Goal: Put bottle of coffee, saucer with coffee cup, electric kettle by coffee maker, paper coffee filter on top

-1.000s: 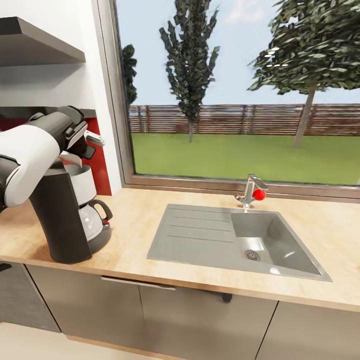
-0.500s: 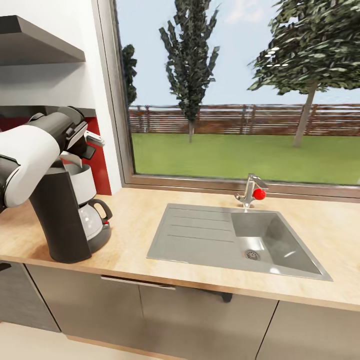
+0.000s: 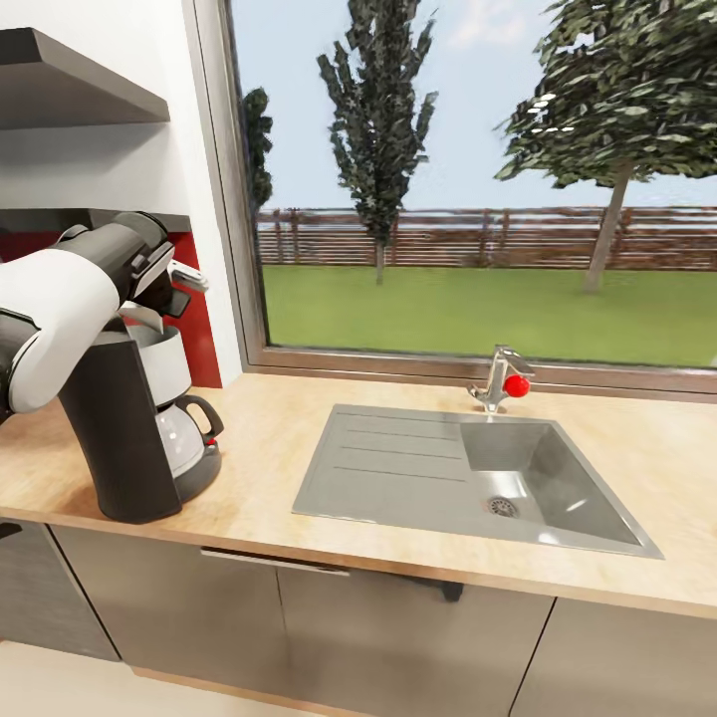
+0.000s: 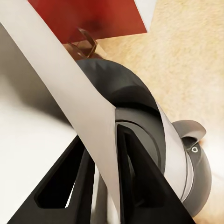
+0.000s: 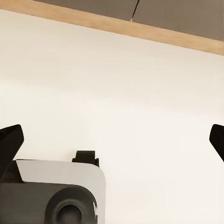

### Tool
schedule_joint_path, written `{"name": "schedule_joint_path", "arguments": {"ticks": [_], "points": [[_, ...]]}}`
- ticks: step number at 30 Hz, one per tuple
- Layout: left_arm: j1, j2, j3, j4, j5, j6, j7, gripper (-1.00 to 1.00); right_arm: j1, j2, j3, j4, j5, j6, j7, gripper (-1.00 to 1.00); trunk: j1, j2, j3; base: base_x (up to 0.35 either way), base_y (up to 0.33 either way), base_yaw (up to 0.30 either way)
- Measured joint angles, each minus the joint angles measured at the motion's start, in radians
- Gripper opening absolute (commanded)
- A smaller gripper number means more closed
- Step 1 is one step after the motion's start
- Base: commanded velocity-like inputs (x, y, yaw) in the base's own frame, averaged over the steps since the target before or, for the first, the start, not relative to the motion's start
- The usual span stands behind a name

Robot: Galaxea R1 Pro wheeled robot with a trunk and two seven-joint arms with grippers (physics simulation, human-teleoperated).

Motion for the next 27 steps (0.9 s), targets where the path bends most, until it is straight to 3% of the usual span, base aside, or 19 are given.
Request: {"name": "schedule_joint_path", "arguments": {"ticks": [4, 27], "points": [[0.0, 0.0, 0.0, 0.0, 0.0, 0.0, 0.0, -1.0, 0.0, 0.0, 0.0, 0.0, 0.0, 0.0, 0.0, 1.0, 0.015, -0.028, -0.012, 0.0, 0.0, 0.0], [0.0, 0.0, 0.0, 0.0, 0.0, 0.0, 0.0, -1.0, 0.0, 0.0, 0.0, 0.0, 0.0, 0.0, 0.0, 1.0, 0.015, -0.028, -0.013, 0.0, 0.0, 0.0]]}}
